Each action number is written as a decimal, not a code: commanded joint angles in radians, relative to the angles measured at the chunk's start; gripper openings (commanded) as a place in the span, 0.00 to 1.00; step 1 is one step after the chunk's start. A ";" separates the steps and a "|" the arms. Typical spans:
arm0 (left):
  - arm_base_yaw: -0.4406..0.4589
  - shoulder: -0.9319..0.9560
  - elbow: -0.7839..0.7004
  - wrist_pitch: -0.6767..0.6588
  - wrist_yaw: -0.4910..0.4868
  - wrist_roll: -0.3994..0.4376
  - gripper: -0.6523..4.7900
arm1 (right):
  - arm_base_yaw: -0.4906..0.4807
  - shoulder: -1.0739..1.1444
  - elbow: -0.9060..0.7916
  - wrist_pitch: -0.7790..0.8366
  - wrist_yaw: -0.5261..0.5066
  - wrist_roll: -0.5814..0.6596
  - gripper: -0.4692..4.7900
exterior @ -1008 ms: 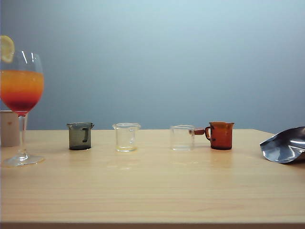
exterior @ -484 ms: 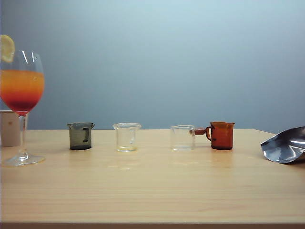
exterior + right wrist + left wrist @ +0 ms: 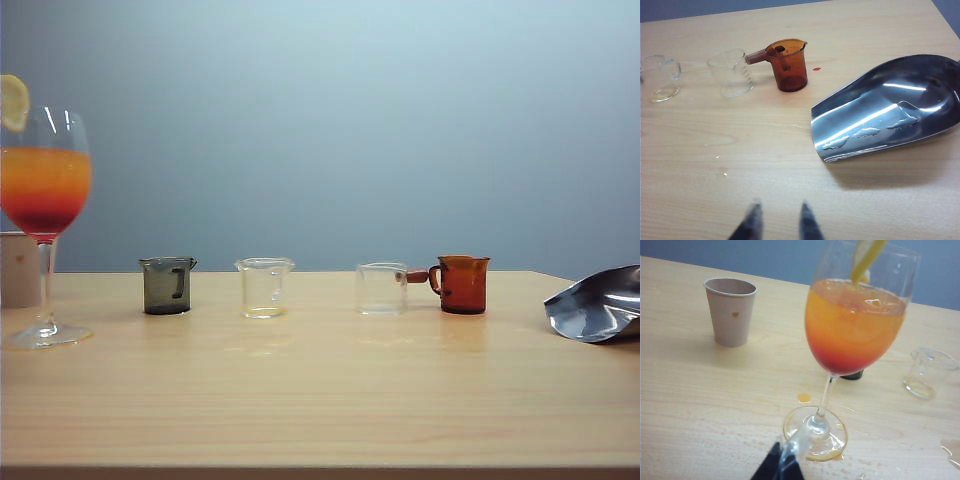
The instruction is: Pick up the lemon slice from the paper cup on the left and carefully insert it into the rim of the goblet.
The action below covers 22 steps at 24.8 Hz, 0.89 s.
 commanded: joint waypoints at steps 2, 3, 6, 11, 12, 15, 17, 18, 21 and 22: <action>0.002 0.000 0.002 0.005 -0.003 -0.002 0.11 | 0.000 -0.002 -0.003 0.002 0.007 0.000 0.26; 0.002 0.000 0.002 0.005 -0.003 -0.002 0.11 | 0.000 -0.002 -0.003 0.002 0.007 0.000 0.26; 0.002 0.000 0.002 0.004 -0.003 -0.002 0.11 | -0.013 -0.022 -0.004 0.006 0.003 0.000 0.26; 0.002 0.000 0.002 0.001 -0.003 -0.002 0.11 | -0.085 -0.023 -0.013 0.025 0.002 0.000 0.26; 0.002 0.000 0.002 0.001 -0.003 -0.002 0.11 | -0.102 -0.023 -0.013 0.025 0.002 0.000 0.26; 0.002 0.000 0.002 0.001 -0.003 -0.002 0.11 | -0.168 -0.023 -0.013 0.025 0.003 0.000 0.26; 0.002 0.000 0.002 0.001 -0.003 -0.002 0.11 | -0.230 -0.023 -0.013 0.025 0.003 0.000 0.26; 0.002 0.000 0.002 0.001 -0.003 -0.002 0.11 | -0.246 -0.023 -0.013 0.025 0.003 0.000 0.26; 0.002 0.000 0.002 0.001 -0.003 -0.002 0.11 | -0.291 -0.023 -0.013 0.025 0.003 0.000 0.26; 0.002 0.000 0.002 0.001 -0.003 -0.002 0.11 | -0.298 -0.023 -0.013 0.025 0.003 0.000 0.26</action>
